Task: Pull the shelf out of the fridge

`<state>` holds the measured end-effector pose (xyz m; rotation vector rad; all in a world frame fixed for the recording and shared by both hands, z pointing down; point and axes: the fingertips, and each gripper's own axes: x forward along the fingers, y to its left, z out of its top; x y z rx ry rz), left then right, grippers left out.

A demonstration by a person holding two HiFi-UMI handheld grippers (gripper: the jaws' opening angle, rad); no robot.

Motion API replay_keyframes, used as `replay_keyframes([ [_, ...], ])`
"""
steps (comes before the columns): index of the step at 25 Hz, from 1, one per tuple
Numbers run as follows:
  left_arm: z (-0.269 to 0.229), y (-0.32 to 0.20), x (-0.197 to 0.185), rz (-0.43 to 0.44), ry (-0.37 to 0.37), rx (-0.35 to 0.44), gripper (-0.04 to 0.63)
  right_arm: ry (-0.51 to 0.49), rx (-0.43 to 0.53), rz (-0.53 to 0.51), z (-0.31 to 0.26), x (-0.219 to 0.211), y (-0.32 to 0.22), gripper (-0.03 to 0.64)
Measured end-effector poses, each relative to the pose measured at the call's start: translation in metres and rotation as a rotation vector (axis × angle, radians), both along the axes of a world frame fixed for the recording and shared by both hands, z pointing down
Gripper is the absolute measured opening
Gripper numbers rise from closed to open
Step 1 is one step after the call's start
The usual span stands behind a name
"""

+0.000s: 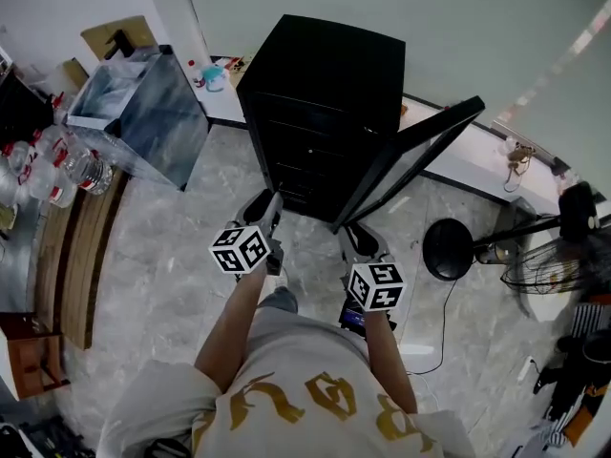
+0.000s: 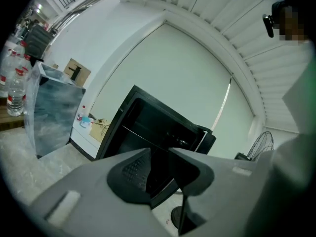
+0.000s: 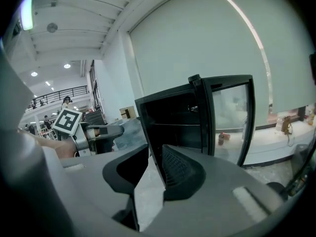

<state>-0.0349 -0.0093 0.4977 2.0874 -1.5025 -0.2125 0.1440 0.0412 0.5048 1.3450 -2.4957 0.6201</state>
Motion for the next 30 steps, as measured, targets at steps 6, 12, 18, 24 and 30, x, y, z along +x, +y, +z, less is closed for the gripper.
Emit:
replay_keyframes([
  [6,0.019,-0.064,-0.045,-0.014,0.087,-0.036,0.098,0.013,-0.012,0.027,0.006,-0.041,-0.060,0.114],
  [12,0.030,-0.103,-0.066,0.057,0.186,-0.047,0.100,0.035,0.003,0.048,0.010,-0.082,-0.097,0.115],
  [18,0.041,-0.125,-0.073,0.076,0.311,-0.071,0.103,0.042,0.010,0.107,0.008,-0.081,-0.112,0.114],
  [24,0.044,-0.132,-0.068,0.064,0.438,-0.076,0.103,0.042,0.015,0.113,0.009,-0.088,-0.115,0.114],
  [30,0.051,-0.140,-0.057,0.058,0.503,-0.108,0.103,0.019,0.021,0.093,0.009,-0.090,-0.129,0.112],
])
